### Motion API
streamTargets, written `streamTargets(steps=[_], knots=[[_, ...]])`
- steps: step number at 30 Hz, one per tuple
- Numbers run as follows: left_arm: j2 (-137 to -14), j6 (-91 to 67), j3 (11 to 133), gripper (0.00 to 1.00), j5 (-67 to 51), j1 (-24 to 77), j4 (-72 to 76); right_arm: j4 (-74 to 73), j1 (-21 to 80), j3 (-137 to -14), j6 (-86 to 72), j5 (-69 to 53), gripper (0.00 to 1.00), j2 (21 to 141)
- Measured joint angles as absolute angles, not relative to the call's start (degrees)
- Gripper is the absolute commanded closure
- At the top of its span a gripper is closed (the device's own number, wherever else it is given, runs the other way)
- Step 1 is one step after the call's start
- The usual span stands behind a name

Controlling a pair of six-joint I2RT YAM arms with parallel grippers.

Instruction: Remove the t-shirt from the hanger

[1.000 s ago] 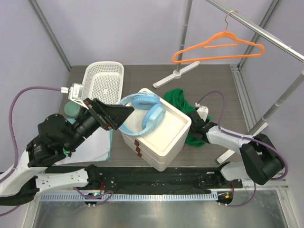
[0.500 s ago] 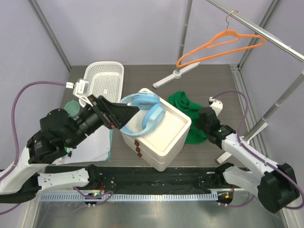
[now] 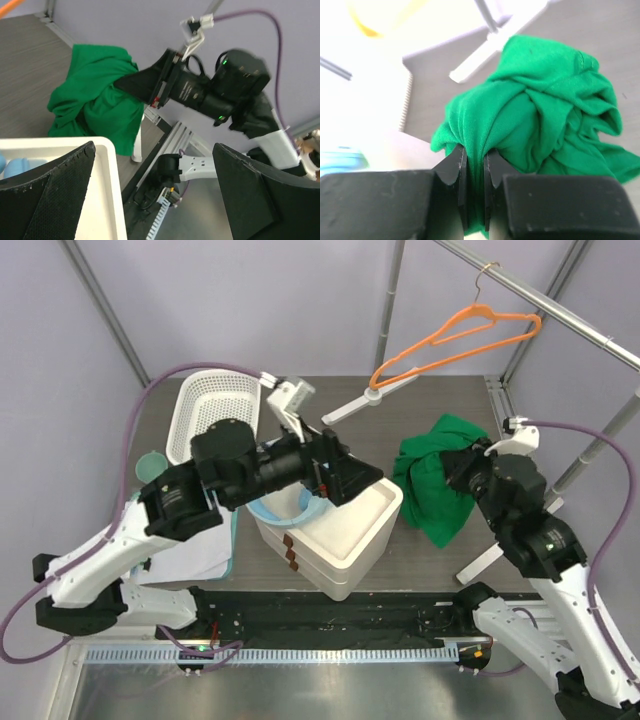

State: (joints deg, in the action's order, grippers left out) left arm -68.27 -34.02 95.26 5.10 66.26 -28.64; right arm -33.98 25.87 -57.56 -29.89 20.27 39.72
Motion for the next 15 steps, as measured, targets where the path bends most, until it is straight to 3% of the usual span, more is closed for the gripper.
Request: streamTargets(steps=[7,15], knots=[[-78.8,-25.8,102.8,0.00,-2.2,66.3,-27.6,-41.2,25.9,-77.1,-30.6,15.4,0.99,45.2],[-85.5,-14.9,109.6,0.00,1.5,66.3,-27.3,-45.3,25.9,-88.4,-33.3,6.9,0.99,49.1]])
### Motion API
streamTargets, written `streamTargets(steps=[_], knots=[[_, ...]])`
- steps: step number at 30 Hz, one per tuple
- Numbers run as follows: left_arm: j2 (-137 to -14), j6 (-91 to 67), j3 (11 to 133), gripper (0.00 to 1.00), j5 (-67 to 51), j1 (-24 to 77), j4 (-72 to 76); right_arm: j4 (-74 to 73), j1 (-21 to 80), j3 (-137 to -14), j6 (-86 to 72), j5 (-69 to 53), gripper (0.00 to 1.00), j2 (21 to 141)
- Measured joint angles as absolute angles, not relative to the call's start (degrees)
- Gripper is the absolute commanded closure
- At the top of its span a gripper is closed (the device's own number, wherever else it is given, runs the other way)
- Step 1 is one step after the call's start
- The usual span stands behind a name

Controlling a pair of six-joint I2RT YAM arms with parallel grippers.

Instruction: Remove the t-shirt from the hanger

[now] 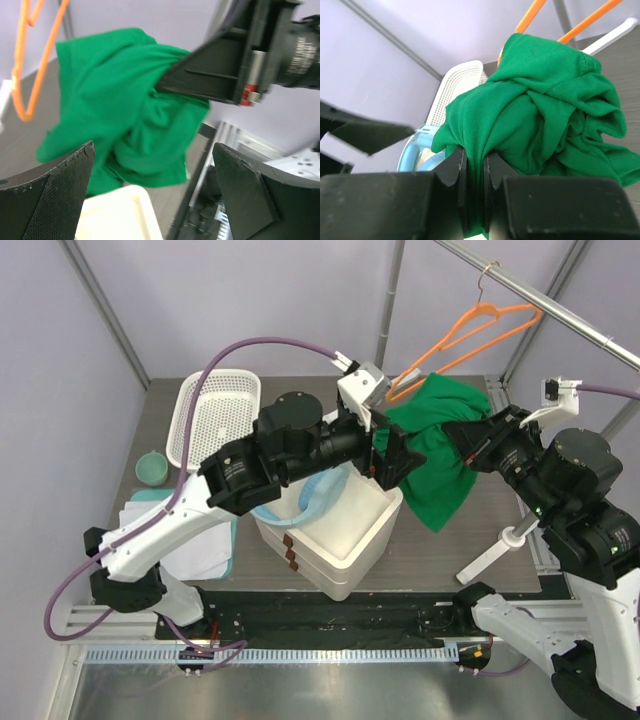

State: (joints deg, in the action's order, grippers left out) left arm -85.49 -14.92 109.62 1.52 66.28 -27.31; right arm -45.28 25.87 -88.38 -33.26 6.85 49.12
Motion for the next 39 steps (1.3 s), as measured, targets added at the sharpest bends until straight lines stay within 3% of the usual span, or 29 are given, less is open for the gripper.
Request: streamTargets(steps=[5,13,14,17,18,20,21,22,23,24,27,30,39], knots=[[-88.7,-8.0,111.0,0.00,2.3,66.2,-26.7,-47.9,25.9,-90.2,-33.9,1.0,0.99,49.2],[-93.2,-2.9,111.0,0.02,-9.8,66.3,-25.1,-50.8,25.9,-94.9,-35.8,-6.9,0.99,48.7],[-93.6,-2.9,111.0,0.05,-10.7,66.3,-24.6,-50.9,25.9,-95.2,-36.2,-7.4,0.99,48.6],[-94.7,-4.0,111.3,0.28,-12.1,66.3,-22.8,-51.0,25.9,-95.6,-37.4,-8.9,0.99,48.1],[-95.0,-4.4,111.3,0.43,-12.3,66.3,-22.2,-51.1,25.9,-95.6,-37.7,-9.2,0.98,47.9],[-95.3,-5.6,111.3,0.65,-12.5,66.3,-21.0,-51.1,25.9,-95.6,-38.4,-9.5,0.92,47.3],[-95.4,-6.4,111.3,0.87,-12.5,66.3,-20.5,-51.0,25.9,-95.6,-38.8,-9.6,0.88,47.1],[-95.4,-7.1,111.3,1.00,-12.7,66.3,-19.7,-50.9,25.8,-95.6,-39.2,-9.6,0.78,46.8],[-95.4,-8.4,111.3,1.00,-13.0,66.3,-19.3,-50.6,25.8,-95.6,-39.5,-9.5,0.70,46.4],[-95.4,-9.2,111.3,1.00,-13.0,66.6,-18.6,-50.3,25.7,-95.6,-39.8,-9.5,0.52,46.1],[-95.4,-11.7,111.3,1.00,-12.0,67.0,-17.8,-50.0,25.8,-96.2,-40.6,-9.4,0.17,45.0],[-95.2,-14.2,111.3,1.00,-9.4,66.8,-17.6,-50.2,25.8,-98.3,-40.4,-8.4,0.01,43.7],[-89.0,-11.2,113.4,1.00,3.9,66.3,-17.1,-52.0,25.8,-102.0,-37.0,0.7,0.00,37.6]])
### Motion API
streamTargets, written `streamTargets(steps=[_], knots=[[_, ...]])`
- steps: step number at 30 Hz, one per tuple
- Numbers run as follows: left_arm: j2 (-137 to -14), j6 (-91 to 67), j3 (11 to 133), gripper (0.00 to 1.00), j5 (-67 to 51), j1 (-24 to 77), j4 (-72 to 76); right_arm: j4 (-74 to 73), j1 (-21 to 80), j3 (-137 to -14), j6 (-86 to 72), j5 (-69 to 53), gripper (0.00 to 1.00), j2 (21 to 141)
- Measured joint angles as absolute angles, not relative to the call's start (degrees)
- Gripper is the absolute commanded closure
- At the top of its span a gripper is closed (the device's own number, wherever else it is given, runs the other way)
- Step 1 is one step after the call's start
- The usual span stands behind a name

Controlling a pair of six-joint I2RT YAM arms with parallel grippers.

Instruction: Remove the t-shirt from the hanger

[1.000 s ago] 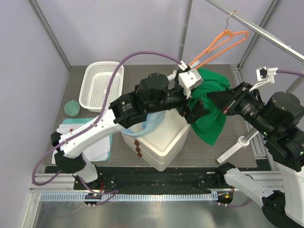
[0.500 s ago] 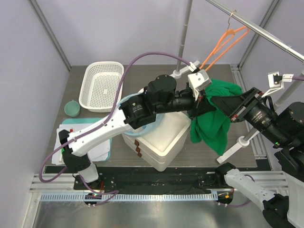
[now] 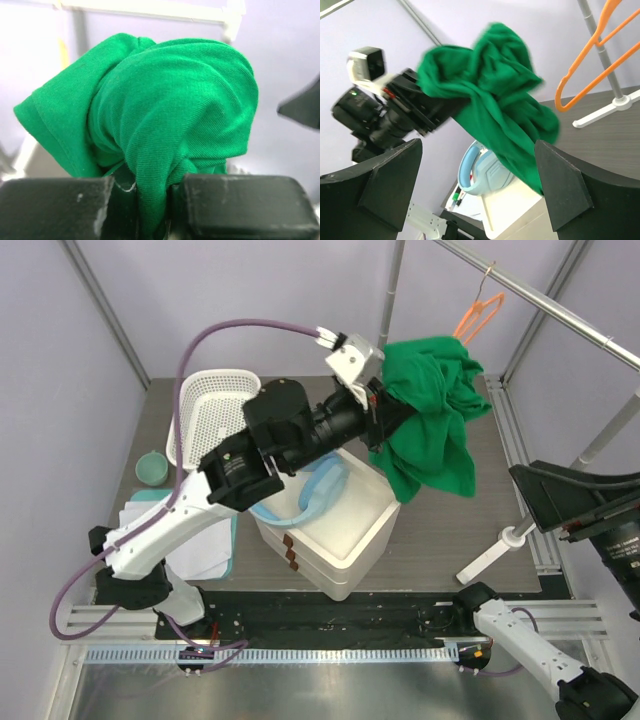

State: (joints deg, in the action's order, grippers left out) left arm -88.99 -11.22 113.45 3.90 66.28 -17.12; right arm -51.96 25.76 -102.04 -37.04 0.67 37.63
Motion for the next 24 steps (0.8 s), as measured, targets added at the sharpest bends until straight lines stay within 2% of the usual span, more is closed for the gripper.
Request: streamTargets(steps=[5,13,17,24], knots=[[-87.8,-6.4,120.2,1.00,7.0,61.4,-18.2,-53.2,25.8,-101.5,-35.8,1.9,0.00,36.3],[-84.5,-7.0,118.6,1.00,6.7,36.4,-18.2,-57.3,25.8,-97.6,-33.1,0.3,0.00,36.2],[-84.6,-7.4,117.8,1.00,9.3,27.9,-18.0,-58.9,25.8,-94.0,-32.5,0.1,0.00,35.0],[-85.9,-21.3,114.8,1.00,15.1,8.7,-21.3,-60.9,25.8,-90.4,-32.0,0.0,0.01,33.4]])
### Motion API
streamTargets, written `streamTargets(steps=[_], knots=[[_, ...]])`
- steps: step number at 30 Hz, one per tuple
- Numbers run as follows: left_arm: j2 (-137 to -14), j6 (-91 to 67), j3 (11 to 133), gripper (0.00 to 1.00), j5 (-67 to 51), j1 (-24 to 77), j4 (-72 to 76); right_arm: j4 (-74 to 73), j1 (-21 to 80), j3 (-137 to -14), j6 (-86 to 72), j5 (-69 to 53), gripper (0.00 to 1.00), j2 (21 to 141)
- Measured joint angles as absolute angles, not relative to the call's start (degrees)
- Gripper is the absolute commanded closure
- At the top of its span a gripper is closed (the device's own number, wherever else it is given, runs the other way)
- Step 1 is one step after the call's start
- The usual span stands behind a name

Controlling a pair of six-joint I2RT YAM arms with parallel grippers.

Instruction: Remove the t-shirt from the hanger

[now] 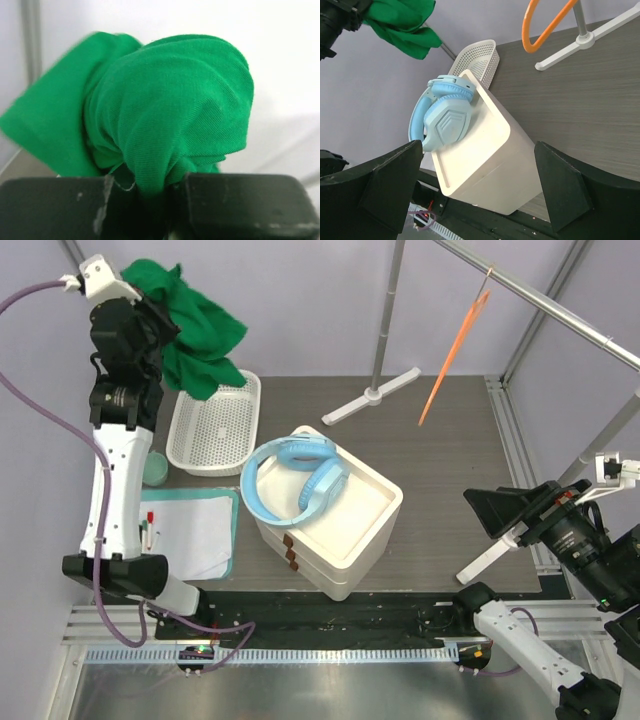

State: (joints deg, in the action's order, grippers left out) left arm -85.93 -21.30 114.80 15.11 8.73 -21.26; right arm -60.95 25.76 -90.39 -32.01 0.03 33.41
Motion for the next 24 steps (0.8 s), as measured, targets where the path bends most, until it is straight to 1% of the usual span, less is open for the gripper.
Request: streamTargets(steps=[3,6,11,13,24], knots=[[-87.6,-26.1,111.3,1.00,17.3,4.3,-22.9,-60.9,25.8,-90.2,-31.9,-0.4,0.00,33.4],[-90.2,-28.6,108.0,1.00,17.8,4.3,-23.0,-60.9,25.8,-90.2,-31.8,-0.7,0.00,33.4],[-90.1,-32.4,93.9,1.00,18.5,4.8,-18.3,-60.9,25.8,-90.1,-31.5,-1.1,0.01,33.4],[-90.6,-33.2,90.8,1.00,19.2,4.8,-18.2,-60.9,25.8,-90.0,-31.3,-1.1,0.00,33.4],[-96.5,-38.5,89.7,1.00,24.1,4.8,-15.0,-60.7,25.8,-89.7,-30.0,-2.3,0.01,34.9]])
